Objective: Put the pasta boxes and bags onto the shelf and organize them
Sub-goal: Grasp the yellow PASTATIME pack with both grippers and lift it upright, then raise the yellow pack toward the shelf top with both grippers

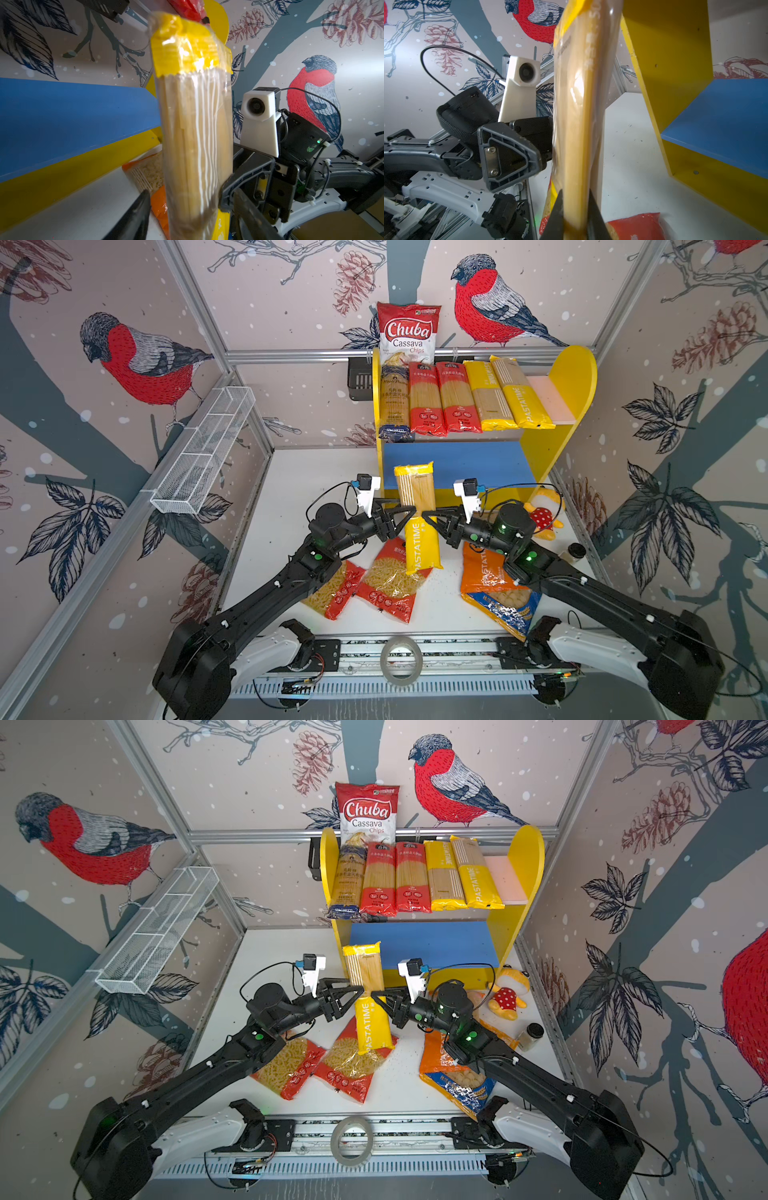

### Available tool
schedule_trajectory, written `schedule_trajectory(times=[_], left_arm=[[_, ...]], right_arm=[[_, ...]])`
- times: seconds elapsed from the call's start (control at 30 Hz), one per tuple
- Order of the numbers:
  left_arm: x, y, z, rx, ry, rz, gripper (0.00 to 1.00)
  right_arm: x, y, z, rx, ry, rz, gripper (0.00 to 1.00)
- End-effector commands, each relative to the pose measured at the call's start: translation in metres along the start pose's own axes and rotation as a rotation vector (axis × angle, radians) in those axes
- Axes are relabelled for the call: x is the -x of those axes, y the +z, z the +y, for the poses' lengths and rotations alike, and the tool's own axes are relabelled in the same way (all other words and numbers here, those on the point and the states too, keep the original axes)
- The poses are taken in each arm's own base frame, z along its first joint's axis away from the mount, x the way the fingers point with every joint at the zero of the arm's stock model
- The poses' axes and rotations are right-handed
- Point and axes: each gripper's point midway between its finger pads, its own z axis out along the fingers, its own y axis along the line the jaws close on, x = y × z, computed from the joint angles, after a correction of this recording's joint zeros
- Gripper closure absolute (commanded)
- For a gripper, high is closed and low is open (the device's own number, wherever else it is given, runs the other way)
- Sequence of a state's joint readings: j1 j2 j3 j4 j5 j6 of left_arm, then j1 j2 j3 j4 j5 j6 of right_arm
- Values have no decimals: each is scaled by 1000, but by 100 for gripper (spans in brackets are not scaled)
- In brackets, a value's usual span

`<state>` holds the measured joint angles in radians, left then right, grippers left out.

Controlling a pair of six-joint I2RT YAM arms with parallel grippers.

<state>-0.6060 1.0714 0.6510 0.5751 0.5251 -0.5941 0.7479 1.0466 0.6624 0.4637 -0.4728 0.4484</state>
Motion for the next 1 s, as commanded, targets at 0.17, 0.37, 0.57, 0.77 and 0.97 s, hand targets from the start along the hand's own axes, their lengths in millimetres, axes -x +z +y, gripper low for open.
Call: schedule_trajectory(times=[0.17, 0.37, 0.57, 0.77, 0.97], left_arm=[[17, 5, -27, -113, 79, -45, 51], [15, 10, -31, -116, 98, -31, 64], [25, 10, -33, -102, 130, -58, 83], [44, 14, -42, -119, 161, -94, 92], [80, 19, -56, -107, 241, -155, 95]], right_arm=[[26, -9, 48, 207, -125, -91, 100], [23, -5, 42, 181, -122, -88, 100], [17, -5, 34, 161, -96, -88, 80], [3, -6, 33, 180, -96, -53, 60], [-5, -20, 19, 143, -50, -94, 45]])
